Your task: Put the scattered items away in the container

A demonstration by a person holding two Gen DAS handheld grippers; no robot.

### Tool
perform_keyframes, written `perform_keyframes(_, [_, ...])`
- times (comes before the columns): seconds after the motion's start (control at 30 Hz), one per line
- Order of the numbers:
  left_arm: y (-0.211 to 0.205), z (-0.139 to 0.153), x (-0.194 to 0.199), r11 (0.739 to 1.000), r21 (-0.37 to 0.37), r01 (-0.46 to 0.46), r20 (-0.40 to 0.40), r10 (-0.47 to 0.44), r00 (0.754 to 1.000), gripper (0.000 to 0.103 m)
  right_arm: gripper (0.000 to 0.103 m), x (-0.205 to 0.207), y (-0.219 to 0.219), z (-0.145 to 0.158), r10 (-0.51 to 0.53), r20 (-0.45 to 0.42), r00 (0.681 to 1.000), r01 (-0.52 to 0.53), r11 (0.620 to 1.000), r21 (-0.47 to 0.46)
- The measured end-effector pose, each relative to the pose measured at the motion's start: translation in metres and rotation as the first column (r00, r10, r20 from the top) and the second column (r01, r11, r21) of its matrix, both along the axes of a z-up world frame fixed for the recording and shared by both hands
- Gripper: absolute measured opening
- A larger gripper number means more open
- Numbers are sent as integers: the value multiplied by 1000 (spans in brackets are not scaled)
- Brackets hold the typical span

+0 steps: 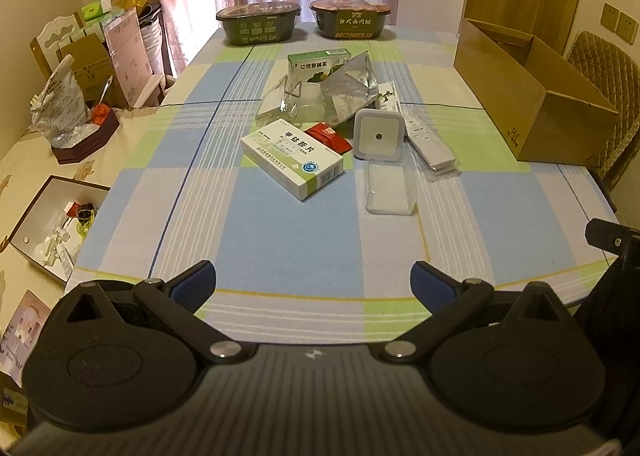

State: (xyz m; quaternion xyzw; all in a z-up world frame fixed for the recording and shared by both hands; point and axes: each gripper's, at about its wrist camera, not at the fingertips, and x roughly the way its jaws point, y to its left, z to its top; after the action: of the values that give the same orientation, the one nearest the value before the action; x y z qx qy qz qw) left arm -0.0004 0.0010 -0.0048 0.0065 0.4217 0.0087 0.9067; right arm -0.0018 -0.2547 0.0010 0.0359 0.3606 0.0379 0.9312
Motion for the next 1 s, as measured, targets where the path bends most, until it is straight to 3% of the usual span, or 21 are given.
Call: perform_keyframes(1.0, [2, -3, 1, 1000, -1, -13, -16, 13, 1000, 102, 103, 2, 0, -4, -1, -13, 1000, 1, 1000, 4])
